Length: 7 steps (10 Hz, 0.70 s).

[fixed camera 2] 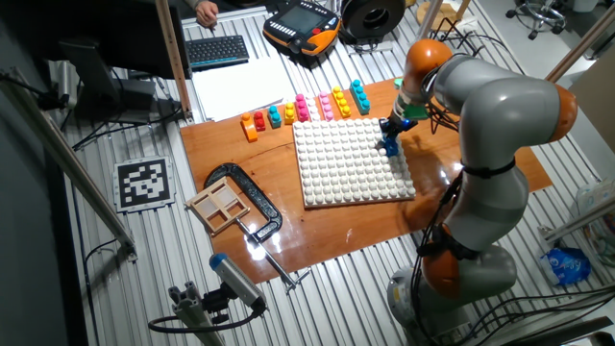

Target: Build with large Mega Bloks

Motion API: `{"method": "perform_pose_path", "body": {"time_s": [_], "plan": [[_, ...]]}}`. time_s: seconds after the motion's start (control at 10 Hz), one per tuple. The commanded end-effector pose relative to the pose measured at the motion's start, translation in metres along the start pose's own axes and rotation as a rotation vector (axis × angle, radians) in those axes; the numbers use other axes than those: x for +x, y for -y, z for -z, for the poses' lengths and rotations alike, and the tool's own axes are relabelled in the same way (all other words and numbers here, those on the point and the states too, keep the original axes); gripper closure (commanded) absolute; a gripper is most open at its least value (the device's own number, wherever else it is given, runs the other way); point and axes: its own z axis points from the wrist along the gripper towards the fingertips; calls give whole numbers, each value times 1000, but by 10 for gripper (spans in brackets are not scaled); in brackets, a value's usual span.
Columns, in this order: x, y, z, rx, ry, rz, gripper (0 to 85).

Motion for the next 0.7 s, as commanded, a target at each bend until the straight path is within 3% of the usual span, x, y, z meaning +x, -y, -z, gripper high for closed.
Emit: {"method": "perform_pose_path", "body": {"time_s": [0.0, 0.1, 0.2, 0.3, 0.4, 0.5, 0.6], "plan": [[0, 0, 0, -10, -7, -7, 850], [0, -1, 1, -8, -18, -12, 850], [0, -1, 1, 13, -13, -12, 680], [0, -1, 1, 23, -6, -15, 680], [0, -2, 2, 29, 2, -25, 510], [0, -2, 2, 30, 9, -31, 510], [0, -2, 2, 32, 16, -37, 340]]}}
